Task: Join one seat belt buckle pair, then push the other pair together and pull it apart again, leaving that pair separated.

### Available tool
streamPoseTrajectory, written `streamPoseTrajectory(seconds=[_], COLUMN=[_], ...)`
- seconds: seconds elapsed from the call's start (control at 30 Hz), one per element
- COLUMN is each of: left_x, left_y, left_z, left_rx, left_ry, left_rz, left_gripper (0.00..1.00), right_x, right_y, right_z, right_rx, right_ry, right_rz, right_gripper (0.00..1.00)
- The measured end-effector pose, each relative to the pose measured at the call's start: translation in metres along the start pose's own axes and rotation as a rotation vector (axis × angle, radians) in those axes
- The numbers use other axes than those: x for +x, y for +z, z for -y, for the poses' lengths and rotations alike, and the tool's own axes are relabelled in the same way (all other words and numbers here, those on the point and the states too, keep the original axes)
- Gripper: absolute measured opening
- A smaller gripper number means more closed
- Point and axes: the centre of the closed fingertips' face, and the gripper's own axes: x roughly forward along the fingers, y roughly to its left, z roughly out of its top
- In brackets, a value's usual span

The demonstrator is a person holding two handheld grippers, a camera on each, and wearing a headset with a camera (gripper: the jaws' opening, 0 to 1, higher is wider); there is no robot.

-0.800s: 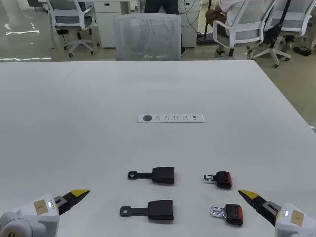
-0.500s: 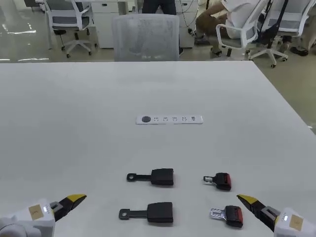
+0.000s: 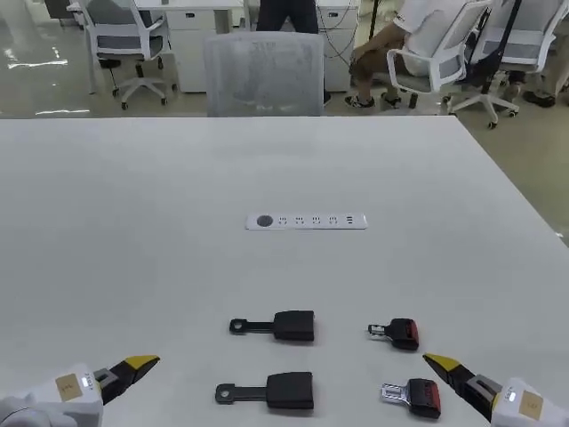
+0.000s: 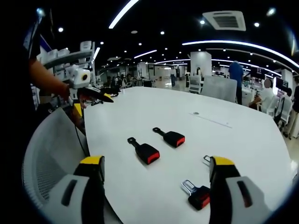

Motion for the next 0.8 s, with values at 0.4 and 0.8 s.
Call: streamPoseTrajectory(seconds=[0.4,0.8], left_x=[-0.0014,-0.0039], left_y=[0.0027,0.0058], left_z=[0.0003,0.0005], left_rx=[0.000,0.009], left_ry=[-0.010,-0.017], left_rz=[0.005,0.009], left_gripper=[1.00,1.00], right_x=[0.0008,-0.0009], right_y=[0.0025,0.0068], right_z=[-0.0010,-0.0031], right_rx=[-0.005,-0.012], right_ry=[0.006,0.009], right_rz=[0.012,0.021], right_gripper=[0.95,0.95])
